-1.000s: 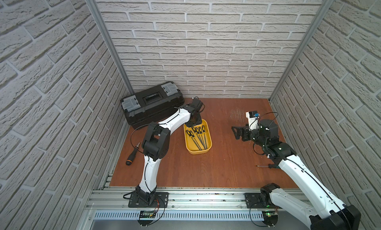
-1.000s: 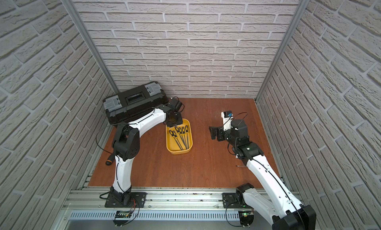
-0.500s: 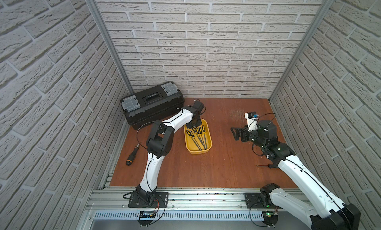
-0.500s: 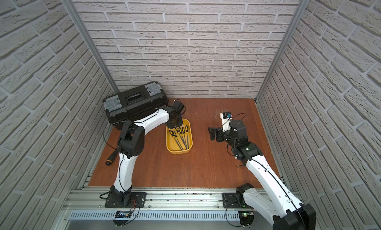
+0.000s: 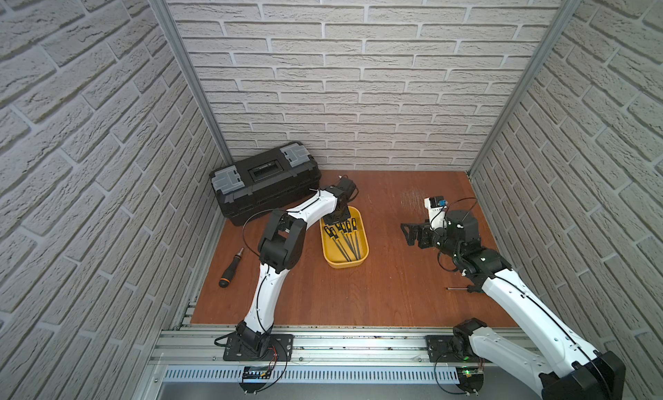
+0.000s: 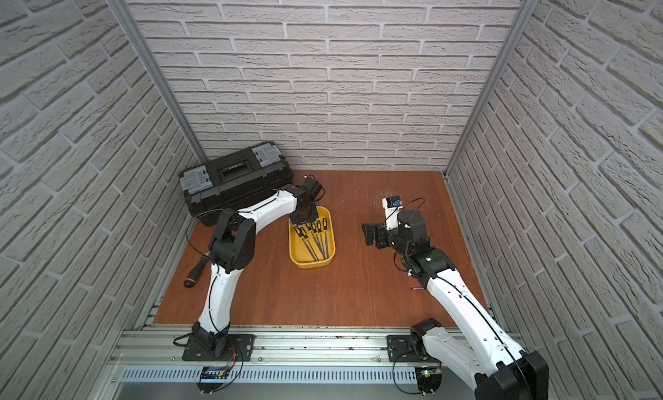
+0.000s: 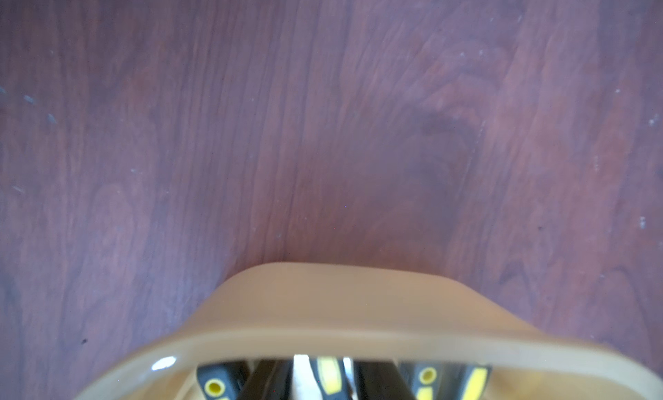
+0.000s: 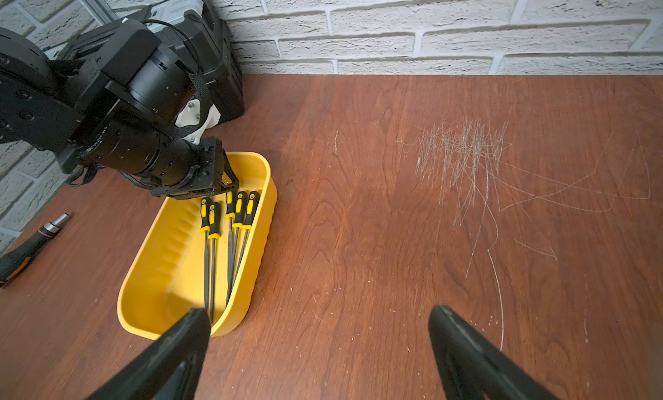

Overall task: Take the file tool out of the storage box
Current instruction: Pick up the file tool from the storage box.

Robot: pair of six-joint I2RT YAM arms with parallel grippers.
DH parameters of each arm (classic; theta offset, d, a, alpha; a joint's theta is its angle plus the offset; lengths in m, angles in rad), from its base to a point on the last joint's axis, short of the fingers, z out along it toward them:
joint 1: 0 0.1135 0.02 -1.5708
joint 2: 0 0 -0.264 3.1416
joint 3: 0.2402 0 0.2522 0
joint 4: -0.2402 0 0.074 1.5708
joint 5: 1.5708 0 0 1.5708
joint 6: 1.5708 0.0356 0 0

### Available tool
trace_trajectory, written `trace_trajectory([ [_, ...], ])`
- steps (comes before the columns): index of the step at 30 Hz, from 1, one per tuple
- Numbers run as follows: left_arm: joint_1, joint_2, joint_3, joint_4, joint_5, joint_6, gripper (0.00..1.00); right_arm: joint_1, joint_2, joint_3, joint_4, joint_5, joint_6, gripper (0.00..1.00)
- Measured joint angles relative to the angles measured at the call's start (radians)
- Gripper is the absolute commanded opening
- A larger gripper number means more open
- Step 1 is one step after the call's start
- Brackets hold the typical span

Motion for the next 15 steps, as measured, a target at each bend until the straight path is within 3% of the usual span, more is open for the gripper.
trace_trajectory([
  [15, -0.003, 0.019, 0.0, 0.003, -0.002, -0.008, 0.27, 0.0, -0.002, 0.0, 0.0, 0.012, 0.0, 0.99],
])
